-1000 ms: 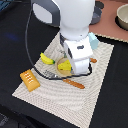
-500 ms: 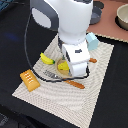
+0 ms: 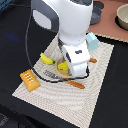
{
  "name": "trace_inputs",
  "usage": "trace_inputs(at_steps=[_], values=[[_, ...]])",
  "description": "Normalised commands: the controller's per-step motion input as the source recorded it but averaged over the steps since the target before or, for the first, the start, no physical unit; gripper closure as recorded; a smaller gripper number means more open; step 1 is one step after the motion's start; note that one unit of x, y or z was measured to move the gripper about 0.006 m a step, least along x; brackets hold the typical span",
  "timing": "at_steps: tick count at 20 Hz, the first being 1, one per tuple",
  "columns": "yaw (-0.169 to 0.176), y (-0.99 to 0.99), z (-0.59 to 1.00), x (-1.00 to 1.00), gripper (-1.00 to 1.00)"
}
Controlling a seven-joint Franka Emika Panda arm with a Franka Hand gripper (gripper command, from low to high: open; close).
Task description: Interact with the objects in diverse but meaningful ways.
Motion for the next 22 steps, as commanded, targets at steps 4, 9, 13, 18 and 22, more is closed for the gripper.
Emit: trace_inputs(at_steps=[4, 9, 13, 18, 22], values=[[0.068, 0.08, 0.07, -0.03, 1.0], [0.068, 0.23, 0.99, -0.07, 1.0], [0.115, 0.43, 1.0, -0.16, 1.0], [0.136, 0.52, 0.9, -0.34, 1.0], [0.143, 0.46, 0.24, -0.61, 1.0]])
